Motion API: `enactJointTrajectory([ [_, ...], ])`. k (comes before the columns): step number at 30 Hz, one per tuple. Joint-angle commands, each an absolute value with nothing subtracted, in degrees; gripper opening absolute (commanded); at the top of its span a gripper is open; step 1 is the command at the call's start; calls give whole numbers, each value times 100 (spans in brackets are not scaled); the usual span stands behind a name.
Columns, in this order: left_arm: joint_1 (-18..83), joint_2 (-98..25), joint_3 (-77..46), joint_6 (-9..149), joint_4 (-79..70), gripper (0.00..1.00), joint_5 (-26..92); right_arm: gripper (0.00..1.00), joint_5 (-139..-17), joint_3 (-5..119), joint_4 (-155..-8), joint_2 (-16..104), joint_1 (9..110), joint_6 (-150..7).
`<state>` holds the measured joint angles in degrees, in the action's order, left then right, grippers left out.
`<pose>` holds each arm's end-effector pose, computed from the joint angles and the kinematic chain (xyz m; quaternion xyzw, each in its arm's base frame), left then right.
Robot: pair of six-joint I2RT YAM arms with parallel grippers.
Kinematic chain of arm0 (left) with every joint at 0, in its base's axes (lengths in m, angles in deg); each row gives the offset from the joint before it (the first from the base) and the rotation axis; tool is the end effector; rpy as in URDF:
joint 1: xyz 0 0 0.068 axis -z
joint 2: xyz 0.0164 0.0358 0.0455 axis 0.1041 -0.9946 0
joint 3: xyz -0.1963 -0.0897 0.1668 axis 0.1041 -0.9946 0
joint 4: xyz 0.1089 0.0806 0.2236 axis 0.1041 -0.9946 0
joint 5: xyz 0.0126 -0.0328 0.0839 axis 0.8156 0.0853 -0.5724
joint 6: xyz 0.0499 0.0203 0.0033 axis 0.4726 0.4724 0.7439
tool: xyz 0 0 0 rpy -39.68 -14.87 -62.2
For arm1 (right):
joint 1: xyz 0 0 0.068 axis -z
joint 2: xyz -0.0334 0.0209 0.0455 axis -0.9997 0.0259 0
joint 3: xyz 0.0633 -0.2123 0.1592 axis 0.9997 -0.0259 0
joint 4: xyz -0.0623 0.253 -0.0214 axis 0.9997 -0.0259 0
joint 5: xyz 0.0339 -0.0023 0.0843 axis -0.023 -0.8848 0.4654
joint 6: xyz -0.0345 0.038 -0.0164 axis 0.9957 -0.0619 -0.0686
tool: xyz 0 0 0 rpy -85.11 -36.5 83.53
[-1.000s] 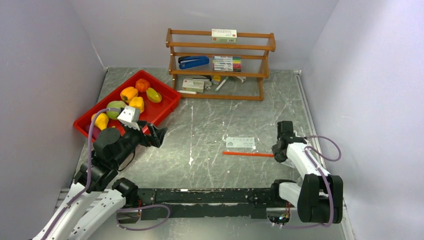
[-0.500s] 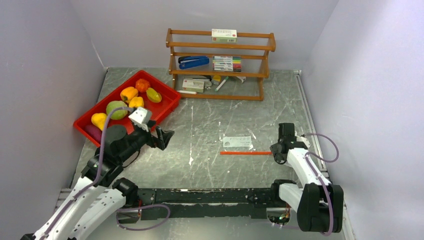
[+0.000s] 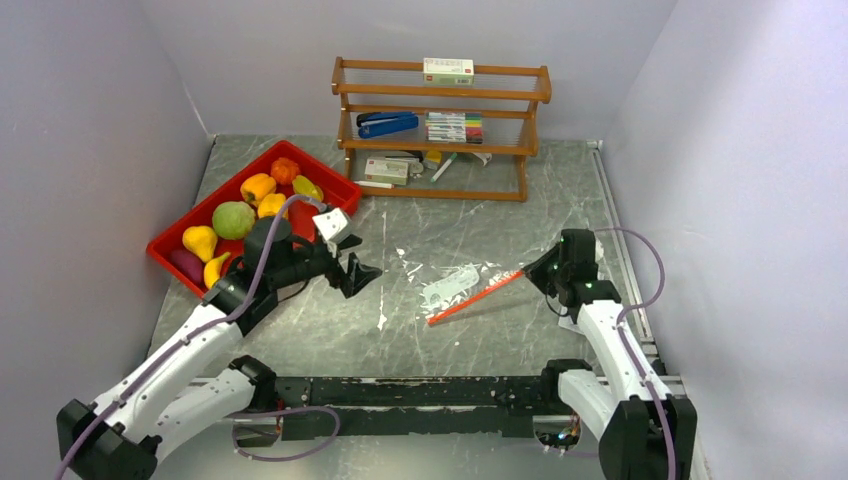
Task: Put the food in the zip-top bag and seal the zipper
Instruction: Pick up the zipper food storage bag at the center of the board.
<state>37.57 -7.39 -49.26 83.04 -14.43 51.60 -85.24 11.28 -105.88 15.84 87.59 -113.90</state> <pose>0.1546 -0.1139 0.3015 0.3548 0.7051 -0.3301 0.5177 0.1827 0.0032 0.2012 0.3832 0.8519 0.1544 0.3219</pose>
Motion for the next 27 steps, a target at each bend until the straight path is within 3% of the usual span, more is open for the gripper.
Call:
enactJointTrajectory([
  [1,4024,-1022,-4438,8479,-910,82,5349,5,-7839,1406,-10374,1533,8485,-11511],
  [10,5608,-2151,-4391,8449,-491,77,3532,4,-7249,1615,-10099,1880,7770,-12797],
  [15,6512,-2749,-4427,8776,-173,79,2727,4,-6954,1667,-9968,2052,7669,-13042],
  [20,6860,-3246,-4500,9119,148,81,2612,4,-6825,1608,-9827,2100,7648,-13100],
  [27,7012,-3748,-4583,9583,261,71,2002,3,-6750,1520,-9714,2060,7647,-13173],
])
